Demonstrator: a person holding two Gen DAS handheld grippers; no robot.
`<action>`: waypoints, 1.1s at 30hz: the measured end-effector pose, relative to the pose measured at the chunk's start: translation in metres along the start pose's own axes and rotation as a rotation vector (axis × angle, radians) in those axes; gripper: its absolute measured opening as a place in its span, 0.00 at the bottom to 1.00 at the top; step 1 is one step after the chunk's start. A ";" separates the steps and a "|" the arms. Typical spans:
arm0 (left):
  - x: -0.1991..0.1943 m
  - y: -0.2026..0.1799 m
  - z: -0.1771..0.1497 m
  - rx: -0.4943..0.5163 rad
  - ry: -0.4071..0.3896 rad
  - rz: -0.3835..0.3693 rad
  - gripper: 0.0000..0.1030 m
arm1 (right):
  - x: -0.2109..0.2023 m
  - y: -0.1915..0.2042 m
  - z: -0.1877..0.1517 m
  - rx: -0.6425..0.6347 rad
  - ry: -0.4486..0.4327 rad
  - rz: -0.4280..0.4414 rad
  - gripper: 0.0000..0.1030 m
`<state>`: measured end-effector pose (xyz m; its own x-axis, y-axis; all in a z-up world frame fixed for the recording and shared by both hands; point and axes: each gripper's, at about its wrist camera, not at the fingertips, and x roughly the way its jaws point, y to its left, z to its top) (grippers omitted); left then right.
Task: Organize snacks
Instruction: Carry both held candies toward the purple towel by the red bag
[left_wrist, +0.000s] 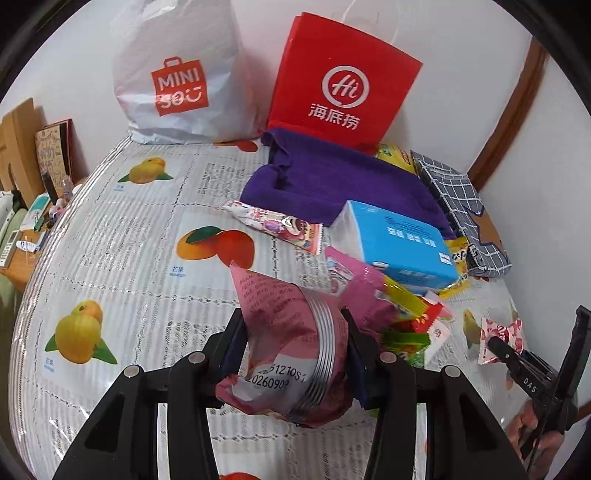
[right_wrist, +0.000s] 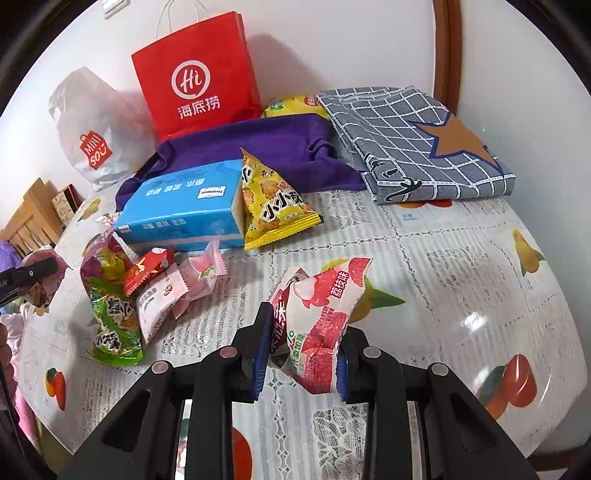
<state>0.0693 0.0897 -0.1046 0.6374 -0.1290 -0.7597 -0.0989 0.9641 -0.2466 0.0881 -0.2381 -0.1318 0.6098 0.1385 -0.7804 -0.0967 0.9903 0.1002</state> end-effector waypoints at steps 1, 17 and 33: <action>-0.002 -0.003 0.000 0.005 -0.001 -0.001 0.44 | -0.002 0.000 0.000 0.002 -0.004 -0.001 0.29; -0.007 -0.054 0.031 0.077 -0.011 -0.063 0.44 | -0.024 0.024 0.045 -0.055 -0.064 0.051 0.23; 0.017 -0.074 0.111 0.134 -0.057 -0.009 0.44 | -0.001 0.077 0.143 -0.153 -0.135 0.077 0.23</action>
<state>0.1721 0.0422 -0.0324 0.6806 -0.1284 -0.7213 0.0076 0.9857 -0.1683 0.1919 -0.1595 -0.0349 0.6947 0.2244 -0.6834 -0.2593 0.9643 0.0530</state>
